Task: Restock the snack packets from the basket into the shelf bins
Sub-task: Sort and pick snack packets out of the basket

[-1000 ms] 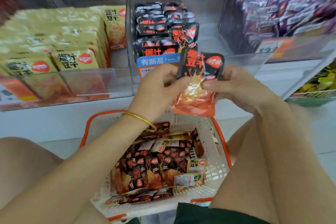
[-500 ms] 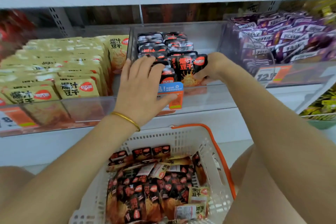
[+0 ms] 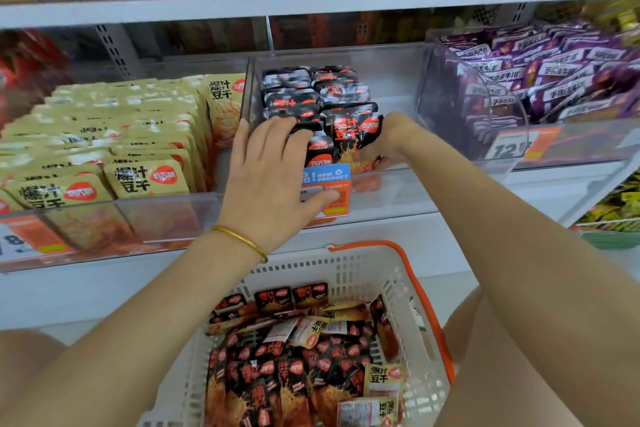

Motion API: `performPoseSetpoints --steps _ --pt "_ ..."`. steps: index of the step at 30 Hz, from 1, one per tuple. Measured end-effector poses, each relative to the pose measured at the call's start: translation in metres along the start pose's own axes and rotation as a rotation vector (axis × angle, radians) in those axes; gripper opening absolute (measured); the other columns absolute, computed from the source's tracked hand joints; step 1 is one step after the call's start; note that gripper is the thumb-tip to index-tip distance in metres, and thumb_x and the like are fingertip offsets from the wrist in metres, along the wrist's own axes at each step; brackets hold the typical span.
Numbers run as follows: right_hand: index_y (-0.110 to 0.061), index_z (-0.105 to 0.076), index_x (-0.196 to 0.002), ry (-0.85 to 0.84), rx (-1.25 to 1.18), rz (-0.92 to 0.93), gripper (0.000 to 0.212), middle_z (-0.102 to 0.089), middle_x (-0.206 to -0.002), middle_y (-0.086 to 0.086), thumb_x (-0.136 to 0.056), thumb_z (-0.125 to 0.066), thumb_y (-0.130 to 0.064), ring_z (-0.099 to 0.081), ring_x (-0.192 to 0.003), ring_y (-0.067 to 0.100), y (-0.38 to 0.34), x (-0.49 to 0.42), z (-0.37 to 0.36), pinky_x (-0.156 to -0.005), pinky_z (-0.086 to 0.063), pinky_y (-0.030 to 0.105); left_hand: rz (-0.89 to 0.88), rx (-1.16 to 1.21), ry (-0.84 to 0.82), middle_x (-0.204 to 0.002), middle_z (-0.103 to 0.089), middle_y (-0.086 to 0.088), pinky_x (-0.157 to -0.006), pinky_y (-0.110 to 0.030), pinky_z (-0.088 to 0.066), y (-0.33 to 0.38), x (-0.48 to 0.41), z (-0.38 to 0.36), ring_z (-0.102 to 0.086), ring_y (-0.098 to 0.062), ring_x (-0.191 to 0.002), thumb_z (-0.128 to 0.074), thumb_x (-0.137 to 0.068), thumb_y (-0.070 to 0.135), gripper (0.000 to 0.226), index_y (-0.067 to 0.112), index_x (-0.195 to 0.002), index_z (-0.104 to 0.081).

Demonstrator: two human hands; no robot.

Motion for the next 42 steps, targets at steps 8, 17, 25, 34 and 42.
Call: performPoseSetpoints --steps 8,17,25,34,42 --pt "-0.013 -0.030 -0.064 0.325 0.096 0.131 0.054 -0.033 -0.064 0.002 -0.074 -0.079 -0.031 -0.032 -0.052 0.014 -0.008 0.054 0.035 -0.044 -0.022 0.024 -0.192 0.102 0.208 -0.129 -0.052 -0.014 -0.114 -0.048 -0.022 0.009 0.010 0.017 -0.044 -0.034 -0.124 -0.058 -0.082 0.044 0.056 0.003 -0.121 -0.056" --pt "-0.015 -0.061 -0.079 -0.215 -0.053 0.284 0.017 -0.055 -0.072 -0.007 -0.076 -0.077 -0.020 -0.051 -0.069 0.007 0.055 0.127 -0.078 -0.065 -0.042 0.022 -0.416 0.204 -0.083 -0.111 -0.062 -0.009 -0.092 -0.040 -0.045 0.010 0.108 -0.044 -0.054 -0.029 -0.106 -0.059 -0.086 0.026 0.027 0.007 -0.104 -0.065" --pt "-0.008 -0.058 -0.088 -0.596 0.343 -0.066 0.008 -0.058 -0.091 0.012 -0.091 -0.051 -0.011 -0.060 -0.094 0.031 0.187 0.063 -0.242 -0.077 -0.044 0.031 -0.150 0.231 -0.665 -0.096 -0.064 -0.008 -0.080 -0.046 -0.051 -0.033 0.139 -0.109 -0.058 -0.031 -0.092 -0.036 -0.086 0.033 0.041 0.008 -0.092 -0.068" --pt "-0.009 -0.057 -0.121 -0.736 0.857 0.020 0.034 -0.057 -0.121 0.013 -0.090 -0.044 -0.001 -0.055 -0.112 0.032 0.227 0.074 -0.302 -0.088 -0.049 0.039 -0.067 0.295 -0.722 -0.123 -0.052 -0.001 -0.098 -0.038 -0.039 -0.039 0.147 -0.136 -0.039 -0.023 -0.119 -0.051 -0.094 0.024 0.024 0.015 -0.114 -0.060" --pt "-0.007 -0.054 -0.090 -0.863 0.737 0.177 0.008 -0.062 -0.099 0.014 -0.092 -0.047 -0.004 -0.053 -0.084 0.025 0.187 0.054 -0.282 -0.075 -0.045 0.034 -0.036 0.309 -0.824 -0.122 -0.050 0.000 -0.098 -0.036 -0.038 -0.036 0.144 -0.145 -0.039 -0.022 -0.118 -0.046 -0.096 0.028 0.027 0.017 -0.118 -0.057"
Point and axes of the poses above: each hand's wrist, its own x-axis away from the middle knuckle, its own z-axis out of the back of the hand, y = z × x, the point moved 1 cm from there along -x, towards the middle knuckle
